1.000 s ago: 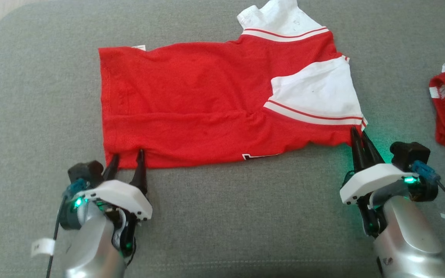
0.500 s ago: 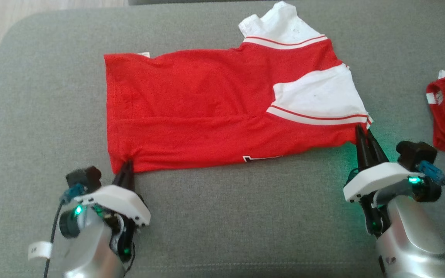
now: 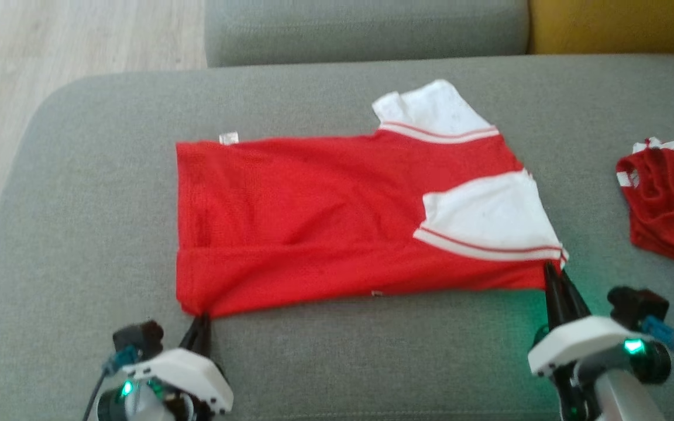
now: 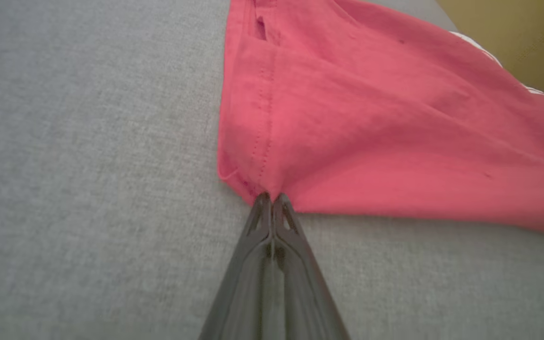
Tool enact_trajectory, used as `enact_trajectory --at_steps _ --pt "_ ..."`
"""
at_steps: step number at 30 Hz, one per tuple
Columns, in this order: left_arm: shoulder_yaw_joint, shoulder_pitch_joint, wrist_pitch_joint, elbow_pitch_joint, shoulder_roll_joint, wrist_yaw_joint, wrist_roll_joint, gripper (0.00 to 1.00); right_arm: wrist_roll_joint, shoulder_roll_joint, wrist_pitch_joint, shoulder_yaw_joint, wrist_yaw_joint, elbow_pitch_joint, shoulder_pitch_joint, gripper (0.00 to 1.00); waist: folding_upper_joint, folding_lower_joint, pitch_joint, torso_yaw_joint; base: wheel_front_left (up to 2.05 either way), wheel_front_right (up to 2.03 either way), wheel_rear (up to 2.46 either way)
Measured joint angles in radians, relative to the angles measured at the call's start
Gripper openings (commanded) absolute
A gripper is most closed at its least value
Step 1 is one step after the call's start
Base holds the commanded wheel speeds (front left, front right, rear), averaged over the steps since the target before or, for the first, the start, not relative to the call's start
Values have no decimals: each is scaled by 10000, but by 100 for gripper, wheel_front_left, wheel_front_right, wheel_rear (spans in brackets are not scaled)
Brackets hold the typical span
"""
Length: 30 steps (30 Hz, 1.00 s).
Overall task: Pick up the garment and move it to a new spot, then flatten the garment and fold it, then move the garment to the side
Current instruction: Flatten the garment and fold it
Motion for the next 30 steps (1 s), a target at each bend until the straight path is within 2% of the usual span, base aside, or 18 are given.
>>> enact_trajectory --at_steps 6,7,8,15,21,26,30 --pt "-100 407 0 -217 29 -4 29 0 272 13 472 -52 0 -894 827 0 0 0 -86 16 0 0 0" --pt "-102 405 0 -280 35 0 31 28 288 19 546 -98 0 -999 892 42 0 0 -48 31 0 0 0" --pt "-127 404 0 -355 52 21 69 100 286 19 637 -140 0 -1066 905 100 0 0 5 44 0 0 0" --pt "-257 -236 176 -1467 282 71 337 100 -169 25 782 -518 0 -1900 423 100 0 0 616 121 0 0 0" --pt "-320 -2667 1549 -2397 1200 -42 686 100 -686 15 1361 -420 0 -2454 -1207 100 0 0 1268 178 0 0 0" --pt "-295 -4241 2790 -1967 1674 -357 472 100 -871 8 1643 25 0 -2472 -2379 100 0 0 1755 47 0 0 0" --pt "-341 -4803 3405 -1308 1753 -539 136 100 -871 -6 1664 282 0 -2299 -2917 100 0 0 2081 -145 0 0 0"
